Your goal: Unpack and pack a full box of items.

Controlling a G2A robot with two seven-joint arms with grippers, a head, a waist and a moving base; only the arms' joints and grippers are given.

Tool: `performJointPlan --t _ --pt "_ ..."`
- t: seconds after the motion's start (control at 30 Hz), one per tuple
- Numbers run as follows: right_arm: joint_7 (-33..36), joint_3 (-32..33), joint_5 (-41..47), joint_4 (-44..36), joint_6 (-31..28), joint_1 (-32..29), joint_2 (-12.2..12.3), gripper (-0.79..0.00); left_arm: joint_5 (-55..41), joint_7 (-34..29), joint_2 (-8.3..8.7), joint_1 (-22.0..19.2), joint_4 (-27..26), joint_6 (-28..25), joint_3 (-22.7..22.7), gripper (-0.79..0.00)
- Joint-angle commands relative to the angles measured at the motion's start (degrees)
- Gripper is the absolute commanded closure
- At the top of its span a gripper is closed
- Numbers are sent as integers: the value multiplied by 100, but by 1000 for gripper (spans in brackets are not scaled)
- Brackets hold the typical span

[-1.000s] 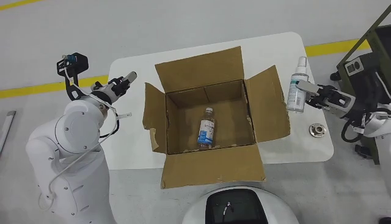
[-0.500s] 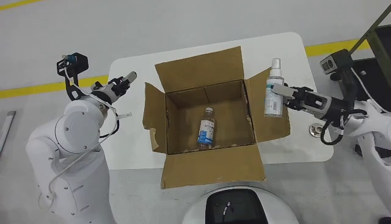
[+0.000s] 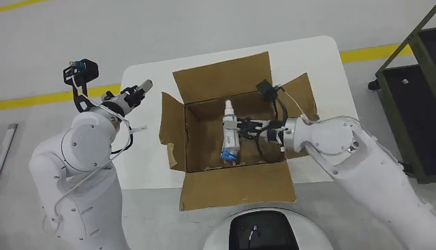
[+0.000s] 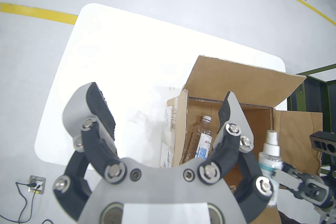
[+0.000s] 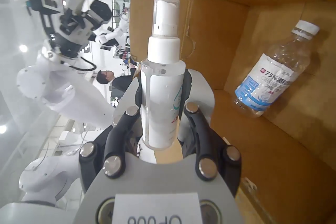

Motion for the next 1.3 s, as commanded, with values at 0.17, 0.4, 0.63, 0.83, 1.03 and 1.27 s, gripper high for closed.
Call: performJointPlan --t 0.17,0.4,0.63,0.83,1.03,1.27 --pt "-143 -273 -59 194 114 154 -72 0 0 0 0 0 0 0 0 -785" --pt "-158 -277 -58 185 89 137 -73 0 0 0 0 0 0 0 0 -785" --pt "-787 -852 -210 551 411 203 -263 0 0 0 0 0 0 0 0 -785" --pt "-1455 -1411 -39 1143 744 518 -572 0 0 0 0 0 0 0 0 -785" --pt "-1719 -1721 137 1734 839 793 -828 0 0 0 0 0 0 0 0 -785" --pt "-1646 -1862 249 2084 831 1010 -1021 -388 0 0 0 0 0 0 0 -785"
